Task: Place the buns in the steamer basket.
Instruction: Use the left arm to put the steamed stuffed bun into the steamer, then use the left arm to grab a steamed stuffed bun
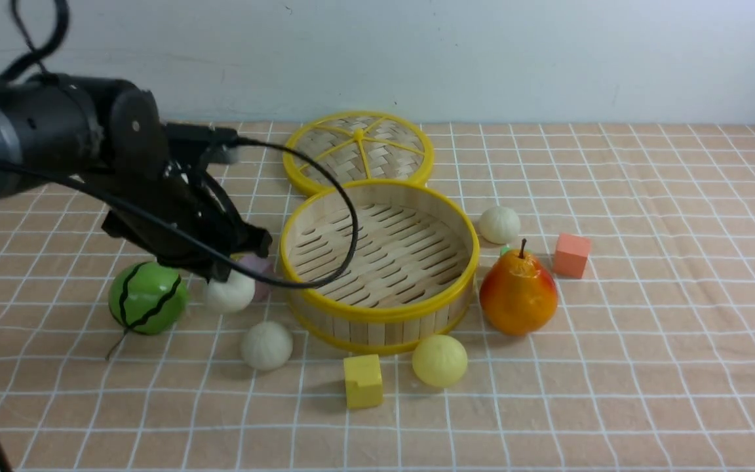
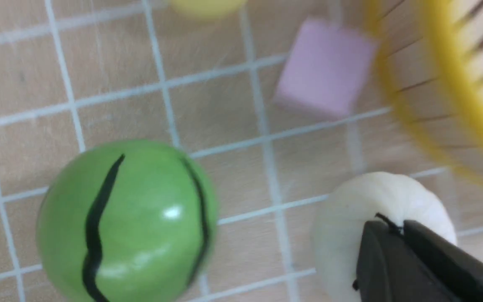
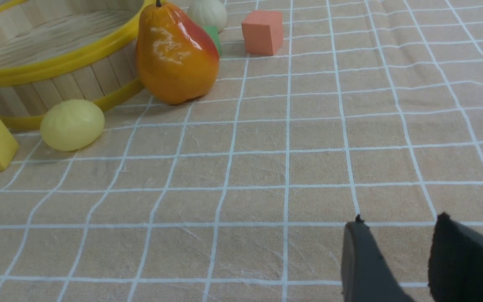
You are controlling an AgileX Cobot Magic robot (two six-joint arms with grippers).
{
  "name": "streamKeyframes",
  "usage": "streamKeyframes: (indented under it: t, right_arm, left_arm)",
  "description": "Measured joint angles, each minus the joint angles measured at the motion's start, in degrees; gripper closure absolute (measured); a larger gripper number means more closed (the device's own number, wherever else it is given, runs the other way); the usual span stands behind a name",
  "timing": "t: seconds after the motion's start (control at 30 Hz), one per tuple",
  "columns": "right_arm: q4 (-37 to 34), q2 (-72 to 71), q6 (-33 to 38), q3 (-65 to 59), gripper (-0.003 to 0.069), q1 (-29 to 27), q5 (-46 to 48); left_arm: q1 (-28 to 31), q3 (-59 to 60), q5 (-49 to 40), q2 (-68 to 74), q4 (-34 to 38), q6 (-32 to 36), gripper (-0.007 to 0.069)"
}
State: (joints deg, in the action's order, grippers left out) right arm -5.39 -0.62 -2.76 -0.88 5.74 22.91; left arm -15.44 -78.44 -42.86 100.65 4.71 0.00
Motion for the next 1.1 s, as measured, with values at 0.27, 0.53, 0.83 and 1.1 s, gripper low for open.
streamKeyframes:
  t: [0.27, 0.53, 0.83, 1.1]
  right_arm:
    - [0.0, 0.0, 0.0, 0.0, 0.042, 0.0, 0.0]
    - [0.0, 0.0, 0.0, 0.0, 0.042, 0.0, 0.0]
    - [-0.1, 0.0, -0.1, 0.0, 0.042, 0.0, 0.0]
    - [-0.1, 0.0, -0.1, 0.0, 0.042, 0.0, 0.0]
  left_arm:
    - [-10.0, -2.6, 5.8, -0.5, 8.0, 10.1, 0.0638]
    - [-12.0, -9.6, 9.1, 13.5, 7.9, 11.7, 0.0597]
    - [-11.8, -14.6, 4.3, 14.9, 6.7, 8.7, 0.0318]
    - [-3.0, -16.5, -0.7, 9.0, -3.9, 0.9, 0.0365]
